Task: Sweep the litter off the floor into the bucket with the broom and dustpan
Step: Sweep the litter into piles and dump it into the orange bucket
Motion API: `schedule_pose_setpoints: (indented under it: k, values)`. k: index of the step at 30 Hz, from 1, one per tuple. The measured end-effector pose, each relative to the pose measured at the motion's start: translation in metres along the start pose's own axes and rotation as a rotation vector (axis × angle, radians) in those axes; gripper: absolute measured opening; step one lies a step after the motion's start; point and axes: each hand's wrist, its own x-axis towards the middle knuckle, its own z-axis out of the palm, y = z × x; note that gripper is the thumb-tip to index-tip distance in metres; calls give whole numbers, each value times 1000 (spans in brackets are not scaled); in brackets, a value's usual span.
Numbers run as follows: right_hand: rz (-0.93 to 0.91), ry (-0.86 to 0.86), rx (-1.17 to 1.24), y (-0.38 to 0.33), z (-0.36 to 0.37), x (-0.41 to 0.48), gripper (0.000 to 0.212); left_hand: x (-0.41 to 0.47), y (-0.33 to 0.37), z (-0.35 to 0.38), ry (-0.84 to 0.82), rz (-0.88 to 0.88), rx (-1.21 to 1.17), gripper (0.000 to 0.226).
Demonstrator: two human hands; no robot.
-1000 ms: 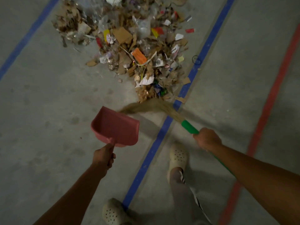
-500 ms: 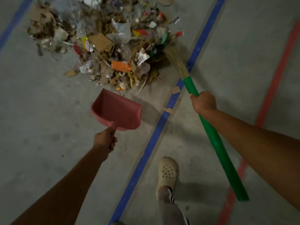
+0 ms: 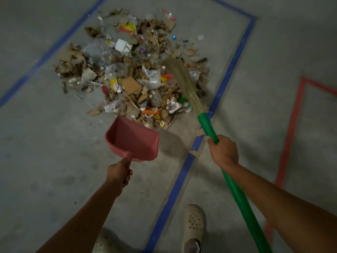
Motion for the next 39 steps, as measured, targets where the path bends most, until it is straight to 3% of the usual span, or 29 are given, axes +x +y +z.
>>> schedule_pose_setpoints:
  k: [9,19,26,32,39]
  values:
    - [84,20,66,-114,41,-103,41,-22,43,-159,-40,62,-9,51]
    - [-46,-244,199,-290,128,-185,68,3,81,-360,115,99,-18,54]
    - [-112,-469,-26,-363,211,-198,46,65,106,-407,171,43,19,56]
    - [-33,-482,-6,-413,251,-173,60,123,156,-424,158,7,34,56]
    - [12,-419,78,-498,274,-128,55,186,238,-463,161,29,39,55]
